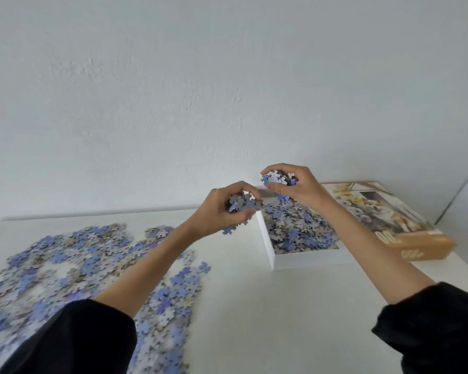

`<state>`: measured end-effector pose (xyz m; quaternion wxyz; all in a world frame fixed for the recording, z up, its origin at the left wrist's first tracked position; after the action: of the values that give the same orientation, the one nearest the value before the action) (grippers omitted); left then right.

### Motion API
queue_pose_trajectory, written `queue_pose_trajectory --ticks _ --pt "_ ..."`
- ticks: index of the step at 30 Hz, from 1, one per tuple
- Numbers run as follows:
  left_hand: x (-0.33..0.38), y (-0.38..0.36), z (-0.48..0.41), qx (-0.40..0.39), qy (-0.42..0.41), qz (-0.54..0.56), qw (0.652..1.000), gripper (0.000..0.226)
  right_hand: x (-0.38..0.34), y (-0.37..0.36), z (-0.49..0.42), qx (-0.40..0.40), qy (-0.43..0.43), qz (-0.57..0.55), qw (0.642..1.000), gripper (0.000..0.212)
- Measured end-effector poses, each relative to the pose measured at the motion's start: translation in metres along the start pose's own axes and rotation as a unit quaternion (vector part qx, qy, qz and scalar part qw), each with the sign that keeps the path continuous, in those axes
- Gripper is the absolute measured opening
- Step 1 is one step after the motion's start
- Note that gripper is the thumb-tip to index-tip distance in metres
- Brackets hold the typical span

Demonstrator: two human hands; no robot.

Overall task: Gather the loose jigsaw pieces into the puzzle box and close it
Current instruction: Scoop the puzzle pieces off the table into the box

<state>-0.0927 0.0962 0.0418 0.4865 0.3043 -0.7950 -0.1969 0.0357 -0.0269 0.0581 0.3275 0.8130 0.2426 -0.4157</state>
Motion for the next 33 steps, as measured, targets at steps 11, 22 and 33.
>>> queue_pose_trajectory --ticks 11,22,33 --pt "-0.013 -0.112 -0.080 -0.066 -0.045 -0.043 0.996 0.022 0.104 0.079 0.005 0.000 -0.060 0.027 0.998 0.021" --pt "-0.065 -0.158 -0.080 -0.164 -0.046 -0.283 0.944 0.041 0.181 0.085 0.005 0.028 -0.067 0.122 0.990 0.016" --pt "-0.062 -0.148 -0.079 -0.147 -0.077 -0.236 0.957 0.022 0.179 0.087 -0.002 0.070 -0.064 0.256 0.962 0.009"
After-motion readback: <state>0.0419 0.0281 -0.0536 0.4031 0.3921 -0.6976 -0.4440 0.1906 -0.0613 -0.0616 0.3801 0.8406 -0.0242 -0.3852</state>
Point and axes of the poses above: each hand's wrist, its own z-axis away from the middle knuckle, its own y-axis out of the back of the hand, x = y × z, the point moved 5 cm from there along -z, towards the middle knuckle, and after that the axes turned 10 degrees about -z, right-handed, at the moved point
